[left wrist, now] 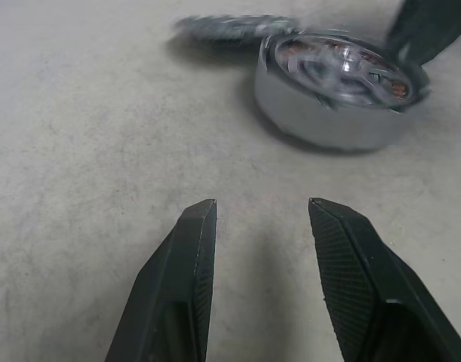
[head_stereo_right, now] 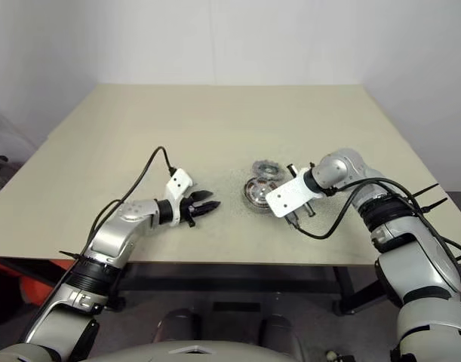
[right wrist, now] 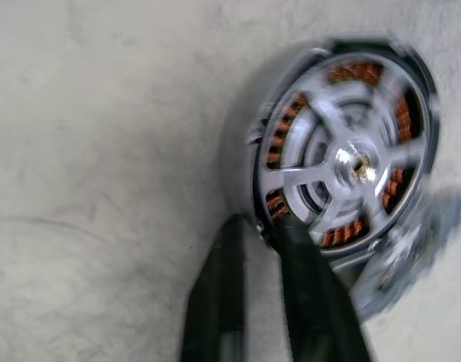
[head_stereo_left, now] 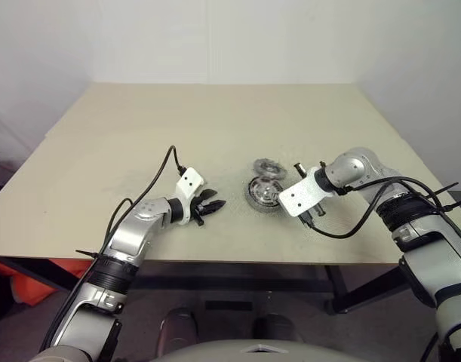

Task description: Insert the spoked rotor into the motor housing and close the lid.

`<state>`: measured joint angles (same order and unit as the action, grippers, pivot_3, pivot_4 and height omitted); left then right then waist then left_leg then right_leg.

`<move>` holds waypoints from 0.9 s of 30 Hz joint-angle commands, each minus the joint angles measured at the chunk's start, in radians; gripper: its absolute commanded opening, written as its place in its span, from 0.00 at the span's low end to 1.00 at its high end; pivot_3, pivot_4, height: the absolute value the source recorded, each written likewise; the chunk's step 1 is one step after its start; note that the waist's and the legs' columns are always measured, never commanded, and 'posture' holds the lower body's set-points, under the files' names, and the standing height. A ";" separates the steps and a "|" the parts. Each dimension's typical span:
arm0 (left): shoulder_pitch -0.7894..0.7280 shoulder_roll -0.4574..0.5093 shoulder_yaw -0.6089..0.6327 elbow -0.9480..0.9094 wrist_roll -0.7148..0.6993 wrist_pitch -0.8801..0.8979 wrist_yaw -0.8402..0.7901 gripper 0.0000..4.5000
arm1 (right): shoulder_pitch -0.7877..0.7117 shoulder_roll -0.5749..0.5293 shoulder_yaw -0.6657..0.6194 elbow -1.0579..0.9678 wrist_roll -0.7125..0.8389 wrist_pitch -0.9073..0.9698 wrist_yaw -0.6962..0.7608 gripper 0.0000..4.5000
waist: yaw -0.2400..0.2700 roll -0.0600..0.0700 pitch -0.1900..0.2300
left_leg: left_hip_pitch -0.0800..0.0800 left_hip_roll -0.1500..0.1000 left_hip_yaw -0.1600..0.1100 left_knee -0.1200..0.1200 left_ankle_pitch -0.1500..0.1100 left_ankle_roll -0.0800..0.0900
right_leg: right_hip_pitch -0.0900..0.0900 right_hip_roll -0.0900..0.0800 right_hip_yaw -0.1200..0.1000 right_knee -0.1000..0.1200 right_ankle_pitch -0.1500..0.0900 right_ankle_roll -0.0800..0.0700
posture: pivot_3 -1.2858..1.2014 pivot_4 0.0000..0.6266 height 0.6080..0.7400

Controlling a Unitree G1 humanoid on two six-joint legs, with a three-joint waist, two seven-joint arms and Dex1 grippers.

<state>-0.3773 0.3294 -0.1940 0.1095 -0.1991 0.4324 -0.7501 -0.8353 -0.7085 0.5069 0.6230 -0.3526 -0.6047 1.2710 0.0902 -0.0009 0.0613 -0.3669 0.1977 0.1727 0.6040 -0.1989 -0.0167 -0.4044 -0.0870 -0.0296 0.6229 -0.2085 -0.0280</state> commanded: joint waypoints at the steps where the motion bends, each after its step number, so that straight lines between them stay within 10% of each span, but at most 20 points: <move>1: -0.007 0.003 0.017 -0.031 -0.001 -0.019 0.007 0.45 | -0.017 0.018 -0.011 0.026 -0.005 -0.015 -0.042 0.00 | -0.001 0.000 0.000 | 0.000 0.000 0.000 0.000 0.000 0.000 | 0.000 0.000 0.000 0.000 0.000 0.000 | 0.52 0.00 1.00; 8: -0.002 -0.004 0.023 -0.032 -0.002 -0.017 0.024 0.45 | -0.035 0.054 -0.059 0.042 0.040 0.045 -0.088 0.00 | -0.032 0.000 0.000 | 0.001 0.002 0.000 0.000 0.001 -0.003 | 0.000 0.002 0.000 0.000 0.001 -0.001 | 0.52 0.00 1.00; 27: 0.100 0.019 0.100 -0.101 -0.018 -0.003 0.089 0.45 | 0.046 0.255 -0.143 -0.380 0.263 0.995 -0.049 0.00 | -0.023 0.001 0.001 | -0.004 0.003 0.000 -0.001 0.002 -0.003 | -0.005 0.003 -0.002 0.000 0.001 -0.003 | 0.52 0.00 1.00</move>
<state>-0.2769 0.3406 -0.1181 0.0586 -0.2022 0.4346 -0.6693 -0.7710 -0.4783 0.3967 0.3117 -0.1253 0.3310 1.2540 0.0675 0.0004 0.0626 -0.3699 0.2012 0.1725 0.6025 -0.1965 -0.0211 -0.4089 -0.0841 -0.0313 0.6228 -0.2074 -0.0309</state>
